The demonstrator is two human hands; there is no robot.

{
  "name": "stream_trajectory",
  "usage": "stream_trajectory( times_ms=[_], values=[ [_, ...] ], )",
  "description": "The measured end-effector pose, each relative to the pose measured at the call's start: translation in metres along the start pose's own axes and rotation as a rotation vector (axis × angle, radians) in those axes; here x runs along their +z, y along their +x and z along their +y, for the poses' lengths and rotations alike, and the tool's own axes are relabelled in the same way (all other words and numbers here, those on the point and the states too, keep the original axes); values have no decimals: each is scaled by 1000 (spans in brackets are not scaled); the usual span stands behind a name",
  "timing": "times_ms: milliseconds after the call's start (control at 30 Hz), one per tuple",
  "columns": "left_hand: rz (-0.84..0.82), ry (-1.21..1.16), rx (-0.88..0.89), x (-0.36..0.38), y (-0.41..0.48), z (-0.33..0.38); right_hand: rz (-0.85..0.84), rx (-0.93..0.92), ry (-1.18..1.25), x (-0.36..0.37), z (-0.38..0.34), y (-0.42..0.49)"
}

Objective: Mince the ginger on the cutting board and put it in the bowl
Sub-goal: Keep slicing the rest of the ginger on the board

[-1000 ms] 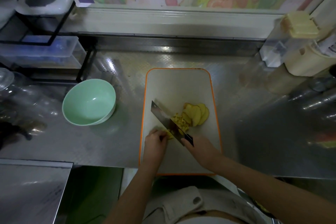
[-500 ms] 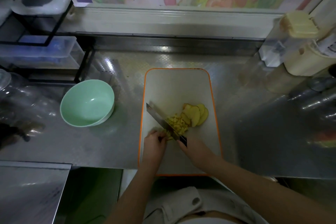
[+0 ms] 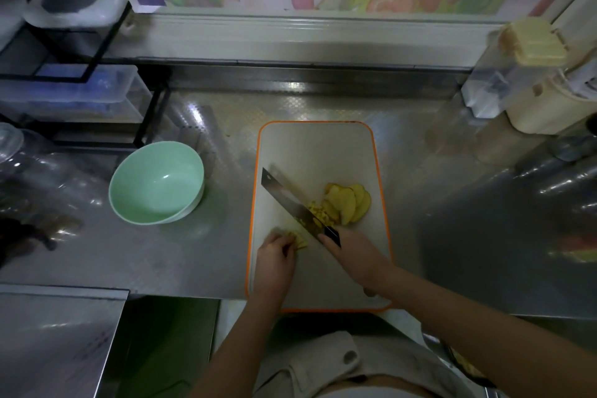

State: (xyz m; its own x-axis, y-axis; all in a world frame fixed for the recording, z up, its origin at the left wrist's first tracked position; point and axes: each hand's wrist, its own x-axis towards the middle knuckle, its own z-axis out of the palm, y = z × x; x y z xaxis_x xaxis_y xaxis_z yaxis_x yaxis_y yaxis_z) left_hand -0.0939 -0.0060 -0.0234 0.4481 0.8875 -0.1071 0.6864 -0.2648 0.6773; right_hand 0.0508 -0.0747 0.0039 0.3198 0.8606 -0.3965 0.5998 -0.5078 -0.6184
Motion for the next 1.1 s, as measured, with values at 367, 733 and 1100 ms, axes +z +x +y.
stream_trajectory(
  times_ms=[367, 733, 1100],
  values=[
    [36, -59, -71, -2, 2, -2, -23, -25, 45, -2, -1, -14],
    [28, -77, -65, -3, 9, -6, -34, -71, 29, -3, -9, -21],
    [74, -96, -79, -1, 6, -8, -48, -13, 50, 9, -4, -19]
  ],
)
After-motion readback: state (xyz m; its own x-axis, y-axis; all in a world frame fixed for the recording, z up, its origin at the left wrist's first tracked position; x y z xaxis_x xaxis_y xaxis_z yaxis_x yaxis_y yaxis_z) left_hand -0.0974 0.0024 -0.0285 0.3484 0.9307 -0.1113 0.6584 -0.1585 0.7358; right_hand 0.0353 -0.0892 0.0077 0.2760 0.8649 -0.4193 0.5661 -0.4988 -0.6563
